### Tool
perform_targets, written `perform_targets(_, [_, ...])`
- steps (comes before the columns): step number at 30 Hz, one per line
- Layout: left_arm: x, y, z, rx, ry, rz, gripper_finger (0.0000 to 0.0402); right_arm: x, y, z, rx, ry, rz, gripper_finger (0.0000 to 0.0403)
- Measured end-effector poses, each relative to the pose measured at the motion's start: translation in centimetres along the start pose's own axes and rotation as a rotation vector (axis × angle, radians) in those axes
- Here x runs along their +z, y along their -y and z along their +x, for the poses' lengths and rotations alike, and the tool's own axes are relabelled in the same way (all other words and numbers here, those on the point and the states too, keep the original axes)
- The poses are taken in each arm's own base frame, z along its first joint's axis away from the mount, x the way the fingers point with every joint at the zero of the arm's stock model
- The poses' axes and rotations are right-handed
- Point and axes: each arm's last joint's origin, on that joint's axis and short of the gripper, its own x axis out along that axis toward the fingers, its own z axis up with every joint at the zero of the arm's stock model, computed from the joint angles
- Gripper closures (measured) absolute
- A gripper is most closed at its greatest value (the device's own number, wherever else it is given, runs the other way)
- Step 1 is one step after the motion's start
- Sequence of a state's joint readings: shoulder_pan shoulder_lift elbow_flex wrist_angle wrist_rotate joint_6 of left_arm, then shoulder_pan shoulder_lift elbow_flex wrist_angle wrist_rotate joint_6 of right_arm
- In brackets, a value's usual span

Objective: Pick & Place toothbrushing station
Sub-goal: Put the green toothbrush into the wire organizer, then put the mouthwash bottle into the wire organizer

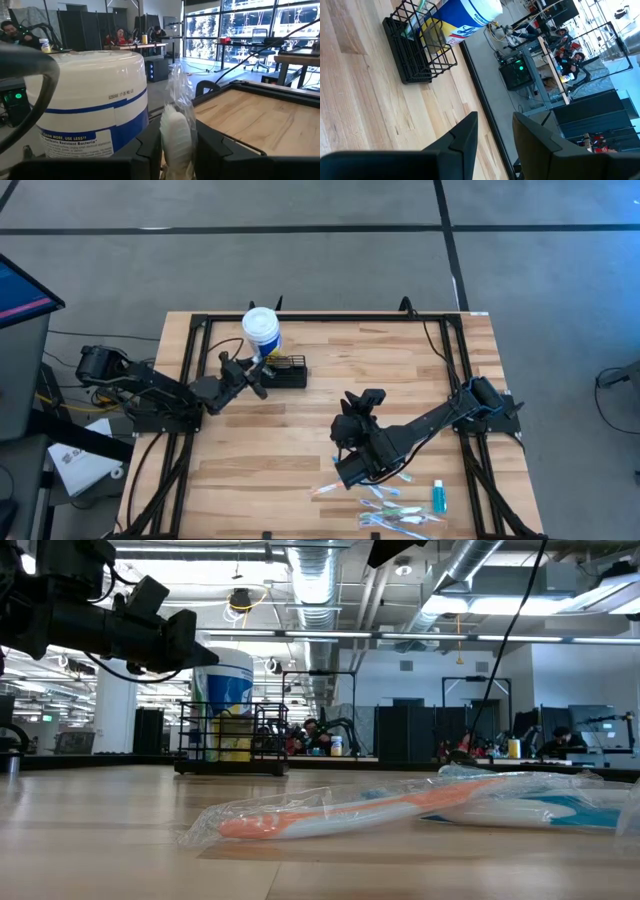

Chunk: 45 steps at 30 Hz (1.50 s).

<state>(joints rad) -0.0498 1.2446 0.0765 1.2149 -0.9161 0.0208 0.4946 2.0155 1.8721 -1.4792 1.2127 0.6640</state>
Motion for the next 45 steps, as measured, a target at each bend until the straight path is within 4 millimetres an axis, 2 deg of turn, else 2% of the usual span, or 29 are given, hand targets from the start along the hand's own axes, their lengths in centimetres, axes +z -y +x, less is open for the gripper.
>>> perform_targets(10, [1.4,-0.3,-0.4,-0.008,0.058,-0.036,0.0321,0.0,0.0,0.0,0.0,0.0,0.0,0.029])
perform_targets(26, [4.3,-0.8,-2.0,-0.055,0.178,-0.023,0.0321,0.0,0.0,0.1,0.014,-0.015,0.014,0.029])
perform_targets(36, [4.7,-0.2,-3.2,-0.141,0.19,-0.039,0.0321,-0.1,0.2,1.9,0.148,-0.181,0.049,0.029])
perform_targets(45, [5.4,0.5,-3.4,-0.261,0.231,-0.053,0.0321,-0.3,0.5,3.8,0.279,-0.382,0.179,0.029])
